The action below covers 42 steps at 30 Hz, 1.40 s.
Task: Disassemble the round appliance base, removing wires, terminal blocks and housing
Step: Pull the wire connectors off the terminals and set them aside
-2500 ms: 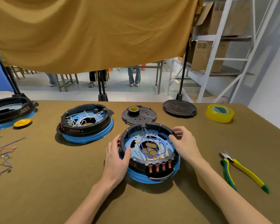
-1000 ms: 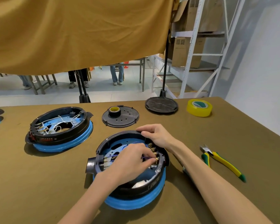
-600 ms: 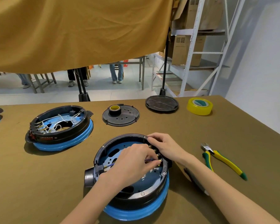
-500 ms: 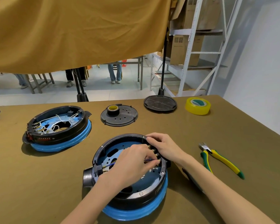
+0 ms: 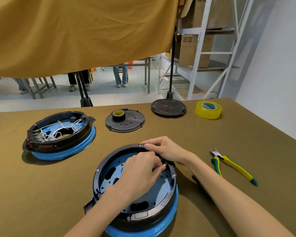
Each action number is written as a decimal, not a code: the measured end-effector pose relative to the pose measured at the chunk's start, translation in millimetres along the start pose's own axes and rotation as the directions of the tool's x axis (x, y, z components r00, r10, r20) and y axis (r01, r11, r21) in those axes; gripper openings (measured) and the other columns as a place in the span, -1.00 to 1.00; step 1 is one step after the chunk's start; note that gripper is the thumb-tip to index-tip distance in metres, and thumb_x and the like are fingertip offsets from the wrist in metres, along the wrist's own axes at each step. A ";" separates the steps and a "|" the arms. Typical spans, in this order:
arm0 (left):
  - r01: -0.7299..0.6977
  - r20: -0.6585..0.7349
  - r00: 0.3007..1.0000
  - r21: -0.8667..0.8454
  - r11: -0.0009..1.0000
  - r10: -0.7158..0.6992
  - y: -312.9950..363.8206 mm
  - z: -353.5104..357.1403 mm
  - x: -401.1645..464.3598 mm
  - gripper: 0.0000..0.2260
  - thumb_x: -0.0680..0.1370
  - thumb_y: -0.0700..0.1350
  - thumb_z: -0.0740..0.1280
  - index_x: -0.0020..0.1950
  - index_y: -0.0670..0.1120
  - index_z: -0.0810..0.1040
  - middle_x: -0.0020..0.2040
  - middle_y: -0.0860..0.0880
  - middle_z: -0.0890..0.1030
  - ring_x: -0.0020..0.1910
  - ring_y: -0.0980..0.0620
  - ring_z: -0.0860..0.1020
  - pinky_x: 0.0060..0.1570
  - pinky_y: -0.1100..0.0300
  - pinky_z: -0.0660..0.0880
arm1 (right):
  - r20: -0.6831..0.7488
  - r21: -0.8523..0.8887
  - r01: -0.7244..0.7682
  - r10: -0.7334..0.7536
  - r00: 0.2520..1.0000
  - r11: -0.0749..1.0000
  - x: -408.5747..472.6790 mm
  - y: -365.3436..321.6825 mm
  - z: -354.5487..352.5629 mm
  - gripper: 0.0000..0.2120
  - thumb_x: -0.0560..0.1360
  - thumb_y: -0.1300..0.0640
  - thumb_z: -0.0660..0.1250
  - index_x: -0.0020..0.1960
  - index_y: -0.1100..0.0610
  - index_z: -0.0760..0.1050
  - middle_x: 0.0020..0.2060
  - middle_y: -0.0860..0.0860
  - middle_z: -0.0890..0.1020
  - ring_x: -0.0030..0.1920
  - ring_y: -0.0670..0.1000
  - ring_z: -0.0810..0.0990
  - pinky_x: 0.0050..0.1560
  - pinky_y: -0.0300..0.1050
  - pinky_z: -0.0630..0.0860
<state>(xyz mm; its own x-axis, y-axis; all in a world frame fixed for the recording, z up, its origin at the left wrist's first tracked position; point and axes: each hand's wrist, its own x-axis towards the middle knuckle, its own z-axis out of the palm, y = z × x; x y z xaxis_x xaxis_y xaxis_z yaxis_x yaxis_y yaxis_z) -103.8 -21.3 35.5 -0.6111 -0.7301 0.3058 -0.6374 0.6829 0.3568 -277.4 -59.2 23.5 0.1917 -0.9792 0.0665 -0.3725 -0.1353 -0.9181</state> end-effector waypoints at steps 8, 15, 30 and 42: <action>-0.049 -0.029 0.998 0.037 0.998 0.050 -1.7 0.5 0.8 -0.78 0.64 0.12 0.33 -0.07 0.08 0.70 -0.31 0.18 0.37 -0.24 0.11 0.41 -0.20 0.11 0.46 | 0.024 -0.040 -0.034 0.035 0.999 0.999 1.6 -0.6 -2.7 -0.79 0.66 0.04 0.29 0.22 -0.13 0.64 0.07 -0.26 0.71 0.14 -0.20 0.65 0.05 -0.36 0.52; -0.072 -0.031 0.997 0.014 0.997 0.072 -14.1 -20.0 -7.8 -0.73 0.64 0.22 0.22 0.15 0.19 0.67 -0.19 0.27 0.59 -0.15 0.23 0.56 -0.15 0.21 0.53 | -0.217 -0.304 -0.149 0.084 0.973 0.941 -22.1 -15.7 3.9 -0.69 0.59 -0.16 0.34 0.22 -0.01 0.61 0.05 -0.13 0.69 0.03 -0.14 0.65 0.13 -0.09 0.60; 0.296 -0.063 0.955 0.120 0.947 -0.290 -67.6 -38.6 -8.1 -0.65 0.66 0.25 0.16 0.34 0.12 0.47 0.00 0.12 0.52 0.00 0.09 0.53 -0.07 0.14 0.47 | -0.251 -0.659 -0.253 0.110 0.962 0.709 -15.3 -39.5 -8.7 -0.42 0.44 -0.39 0.39 0.28 -0.02 0.51 0.22 -0.04 0.50 0.19 0.00 0.52 0.12 0.00 0.48; 0.208 0.026 0.970 -0.605 0.769 -0.242 -82.1 -5.0 -5.7 -0.77 0.66 -0.08 0.35 0.25 0.21 0.60 0.14 0.12 0.63 0.09 0.04 0.56 0.08 0.19 0.52 | -0.292 -0.522 -0.157 -0.003 0.956 0.838 -49.1 -35.1 15.1 -0.75 0.59 -0.03 0.35 0.16 0.05 0.38 0.12 -0.02 0.49 0.11 0.03 0.51 0.16 0.03 0.51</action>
<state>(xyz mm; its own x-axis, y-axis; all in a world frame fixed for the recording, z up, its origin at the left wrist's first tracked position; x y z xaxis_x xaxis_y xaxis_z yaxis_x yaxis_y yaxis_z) -45.6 -73.4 8.9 -0.4510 -0.8726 0.1875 -0.3333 0.3595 0.8716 -260.0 -4.1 46.6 -0.0811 -0.9802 0.1805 -0.8166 -0.0385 -0.5759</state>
